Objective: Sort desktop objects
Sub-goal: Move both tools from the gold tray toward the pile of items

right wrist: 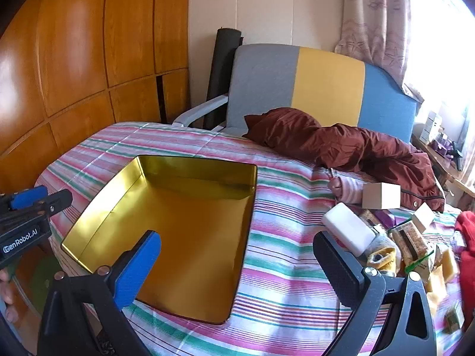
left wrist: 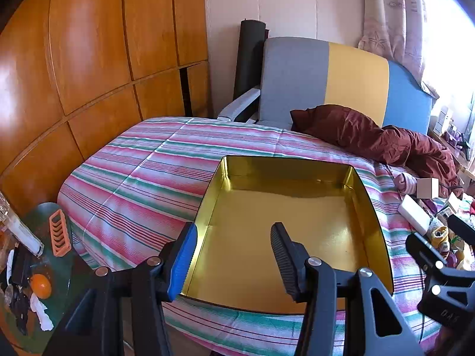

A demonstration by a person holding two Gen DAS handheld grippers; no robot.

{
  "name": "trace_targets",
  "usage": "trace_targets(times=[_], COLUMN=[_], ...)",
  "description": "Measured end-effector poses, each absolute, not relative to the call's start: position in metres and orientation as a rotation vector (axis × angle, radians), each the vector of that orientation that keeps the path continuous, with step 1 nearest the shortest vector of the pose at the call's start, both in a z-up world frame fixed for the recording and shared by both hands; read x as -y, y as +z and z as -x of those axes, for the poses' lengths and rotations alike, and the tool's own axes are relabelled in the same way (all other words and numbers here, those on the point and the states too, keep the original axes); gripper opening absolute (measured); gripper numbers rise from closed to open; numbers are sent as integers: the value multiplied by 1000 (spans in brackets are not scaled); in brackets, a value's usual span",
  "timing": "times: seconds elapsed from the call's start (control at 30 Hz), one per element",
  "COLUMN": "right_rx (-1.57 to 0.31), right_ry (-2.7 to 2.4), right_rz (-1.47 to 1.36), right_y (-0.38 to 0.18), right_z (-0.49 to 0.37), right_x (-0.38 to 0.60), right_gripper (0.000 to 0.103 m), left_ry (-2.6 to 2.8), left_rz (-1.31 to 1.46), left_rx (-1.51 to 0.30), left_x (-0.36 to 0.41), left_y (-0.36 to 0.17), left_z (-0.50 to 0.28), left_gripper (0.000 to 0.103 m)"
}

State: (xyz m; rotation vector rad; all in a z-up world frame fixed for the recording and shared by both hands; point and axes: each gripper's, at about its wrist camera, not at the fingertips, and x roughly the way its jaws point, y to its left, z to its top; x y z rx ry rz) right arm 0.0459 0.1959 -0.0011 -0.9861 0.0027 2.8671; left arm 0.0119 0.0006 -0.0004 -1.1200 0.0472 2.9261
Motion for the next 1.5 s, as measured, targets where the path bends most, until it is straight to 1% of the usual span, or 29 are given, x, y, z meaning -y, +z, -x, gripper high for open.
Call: trace_targets(times=[0.23, 0.3, 0.33, 0.37, 0.4, 0.43, 0.47, 0.53, 0.57, 0.67, 0.8, 0.83, 0.9, 0.97, 1.23, 1.5], right_rx=[-53, -59, -68, -80, -88, -103, -115, -132, -150, -182, -269, -279, -334, -412, -592, -684], right_ry=[2820, 2798, 2782, 2768, 2759, 2741, 2723, 2698, 2678, 2631, 2548, 2531, 2495, 2459, 2345, 2306], right_rz=[969, 963, 948, 939, 934, 929, 927, 925, 926, 932, 929, 929, 922, 901, 846, 829], right_y=[4, 5, 6, 8, 8, 10, 11, 12, 12, 14, 14, 14, 17, 22, 37, 39], right_z=[-53, -56, -59, -62, -64, -67, -70, -74, -79, -88, -105, -107, -116, -128, -153, -151], right_x=[-226, -236, -246, -254, -258, -268, -277, -290, -301, -323, -363, -369, -389, -411, -477, -517], right_gripper=[103, 103, 103, 103, 103, 103, 103, 103, 103, 103, 103, 103, 103, 103, 103, 103], left_ry=[2881, 2828, 2790, 2760, 2687, 2644, 2575, 2535, 2543, 2548, 2497, 2484, 2453, 2437, 2328, 2262], left_rz=[1103, 1095, 1082, 1072, 1052, 1056, 1098, 1150, 1141, 1120, 1128, 1132, 1128, 1121, 1120, 1144], left_rx=[-70, -38, 1, 29, 102, 146, 205, 227, 215, 164, 165, 168, 168, 139, 38, -26], left_x=[-8, -9, -8, -8, -7, -7, -8, -11, -14, -19, -21, -21, -25, -35, -71, -104], left_y=[-2, -4, -4, -4, -5, -5, -8, -12, -13, -15, -18, -17, -19, -18, -16, -15], left_z=[-12, -11, -12, -12, -12, -13, -10, -7, -8, -10, -8, -9, -8, -6, -3, 2], left_gripper=[57, 57, 59, 64, 68, 76, 79, 79, 78, 78, 80, 82, 82, 83, 83, 83])
